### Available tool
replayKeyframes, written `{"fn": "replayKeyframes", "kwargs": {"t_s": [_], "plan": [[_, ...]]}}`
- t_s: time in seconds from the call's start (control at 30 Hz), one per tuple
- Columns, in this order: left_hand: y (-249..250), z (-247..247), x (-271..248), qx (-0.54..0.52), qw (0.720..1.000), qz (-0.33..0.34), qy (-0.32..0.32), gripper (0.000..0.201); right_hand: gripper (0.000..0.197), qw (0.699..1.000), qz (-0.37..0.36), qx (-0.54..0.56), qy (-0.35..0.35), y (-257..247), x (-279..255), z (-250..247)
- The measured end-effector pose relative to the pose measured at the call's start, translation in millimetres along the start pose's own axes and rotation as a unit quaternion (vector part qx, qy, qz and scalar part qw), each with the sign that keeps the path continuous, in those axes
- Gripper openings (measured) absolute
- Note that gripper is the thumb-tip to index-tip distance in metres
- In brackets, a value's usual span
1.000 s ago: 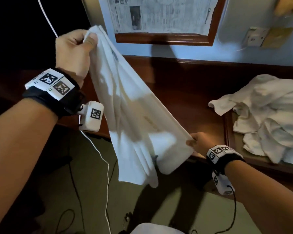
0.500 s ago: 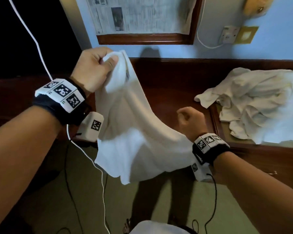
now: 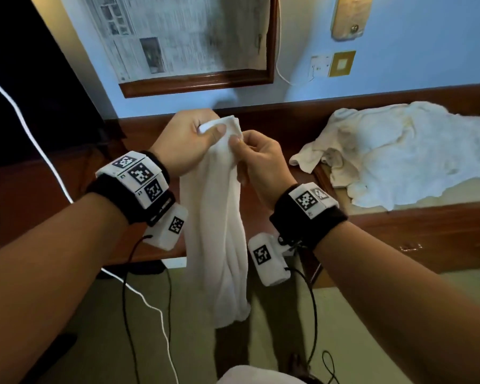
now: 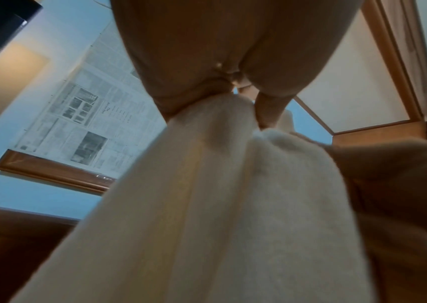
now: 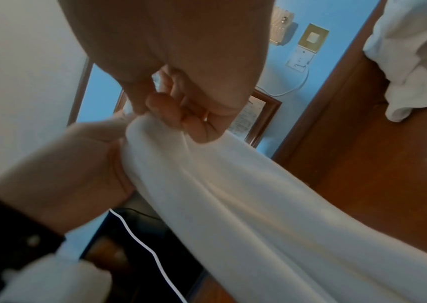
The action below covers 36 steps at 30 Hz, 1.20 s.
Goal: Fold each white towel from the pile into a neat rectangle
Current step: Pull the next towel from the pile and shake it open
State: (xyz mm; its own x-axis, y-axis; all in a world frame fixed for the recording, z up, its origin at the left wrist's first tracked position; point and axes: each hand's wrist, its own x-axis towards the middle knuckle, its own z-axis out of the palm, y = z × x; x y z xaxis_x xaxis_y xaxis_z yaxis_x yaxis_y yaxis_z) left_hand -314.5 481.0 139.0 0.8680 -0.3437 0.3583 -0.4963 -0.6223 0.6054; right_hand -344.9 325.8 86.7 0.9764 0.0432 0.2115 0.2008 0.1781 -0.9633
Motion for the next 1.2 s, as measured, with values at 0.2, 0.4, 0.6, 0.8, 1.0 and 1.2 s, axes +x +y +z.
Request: {"fn": "replayKeyframes", "kwargs": {"t_s": [0.2, 0.4, 0.6, 0.8, 1.0, 1.2], "plan": [[-10, -16, 5, 0.022, 0.999, 0.023, 0.041, 0.028, 0.03, 0.969, 0.144, -0.152, -0.134, 61, -48, -26], [-32, -34, 5, 0.007, 0.998, 0.005, 0.066, 0.024, 0.024, 0.892, 0.238, -0.381, -0.057, 128, -90, -138], [-47, -40, 8, -0.043, 0.993, -0.034, 0.103, 0.025, 0.017, 0.791, 0.371, -0.486, 0.02, 149, -136, -217], [-44, -31, 10, -0.115, 0.989, -0.032, 0.086, 0.025, 0.023, 0.699, 0.415, -0.573, 0.104, 135, -143, -228], [-12, 22, 8, -0.081, 0.996, -0.003, -0.037, 0.021, 0.039, 0.876, 0.124, -0.46, 0.074, 84, -48, -141], [4, 45, 13, -0.087, 0.994, -0.006, -0.067, 0.016, 0.026, 0.976, -0.037, -0.204, -0.063, -4, 20, -69]]}}
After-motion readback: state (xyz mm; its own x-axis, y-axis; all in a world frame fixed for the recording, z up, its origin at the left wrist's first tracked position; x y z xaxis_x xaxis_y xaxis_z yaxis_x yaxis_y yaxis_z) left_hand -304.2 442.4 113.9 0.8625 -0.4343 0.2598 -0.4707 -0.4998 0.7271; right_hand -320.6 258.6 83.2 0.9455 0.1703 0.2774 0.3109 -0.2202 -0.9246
